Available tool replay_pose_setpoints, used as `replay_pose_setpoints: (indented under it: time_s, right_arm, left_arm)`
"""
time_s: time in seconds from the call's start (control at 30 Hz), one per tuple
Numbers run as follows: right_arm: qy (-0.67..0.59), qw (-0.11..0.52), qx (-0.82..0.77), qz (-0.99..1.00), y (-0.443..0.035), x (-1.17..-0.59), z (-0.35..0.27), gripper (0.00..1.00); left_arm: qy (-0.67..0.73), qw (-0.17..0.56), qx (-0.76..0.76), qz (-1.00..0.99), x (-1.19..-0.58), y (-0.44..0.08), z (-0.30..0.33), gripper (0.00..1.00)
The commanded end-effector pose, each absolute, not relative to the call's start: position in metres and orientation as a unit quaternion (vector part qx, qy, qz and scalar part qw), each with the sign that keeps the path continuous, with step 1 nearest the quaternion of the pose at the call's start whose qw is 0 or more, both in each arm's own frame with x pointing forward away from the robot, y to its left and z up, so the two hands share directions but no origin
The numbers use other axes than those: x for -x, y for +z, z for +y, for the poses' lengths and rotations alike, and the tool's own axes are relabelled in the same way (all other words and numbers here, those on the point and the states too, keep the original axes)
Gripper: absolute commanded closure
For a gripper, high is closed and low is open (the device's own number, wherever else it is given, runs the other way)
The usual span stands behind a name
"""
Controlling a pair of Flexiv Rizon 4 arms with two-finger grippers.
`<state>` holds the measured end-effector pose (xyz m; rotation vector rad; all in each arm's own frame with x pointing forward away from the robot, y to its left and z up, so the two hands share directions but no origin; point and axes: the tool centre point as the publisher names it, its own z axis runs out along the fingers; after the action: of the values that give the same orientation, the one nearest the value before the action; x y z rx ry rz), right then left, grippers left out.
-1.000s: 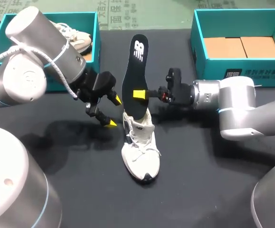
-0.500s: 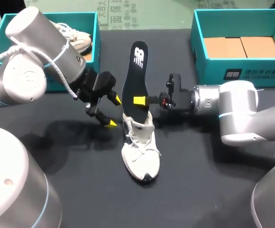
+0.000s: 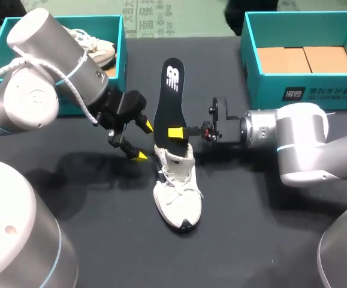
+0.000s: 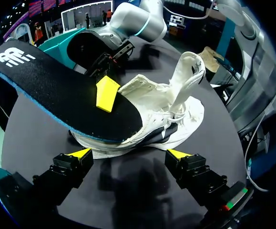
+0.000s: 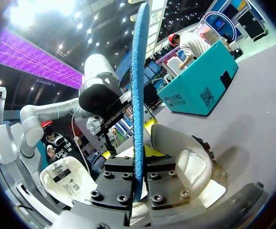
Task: Take the shoe out of the shoebox, open the shoe tongue, remove and reinsert the insole, then place the shoe into the shoebox
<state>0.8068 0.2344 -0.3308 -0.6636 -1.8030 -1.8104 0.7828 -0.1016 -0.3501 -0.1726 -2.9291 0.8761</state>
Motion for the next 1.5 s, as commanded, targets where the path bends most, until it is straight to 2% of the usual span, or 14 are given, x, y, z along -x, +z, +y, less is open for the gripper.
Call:
replay_pose_setpoints:
  time_s: [0.03, 0.73, 1.5]
  right_arm:
    - [-0.659, 0.248, 0.249, -0.665, -0.338, -0.797, 0.236, 1.0]
    - [-0.633, 0.254, 0.285, -0.674, -0.353, -0.768, 0.236, 1.0]
    - [-0.59, 0.272, 0.274, -0.709, -0.336, -0.785, 0.232, 1.0]
  left_arm:
    - [0.285, 0.04, 0.056, -0.956, -0.782, -0.35, -0.102, 0.0]
    - [0.285, 0.04, 0.056, -0.956, -0.782, -0.35, -0.102, 0.0]
    - [0.285, 0.04, 0.056, -0.956, -0.782, -0.35, -0.102, 0.0]
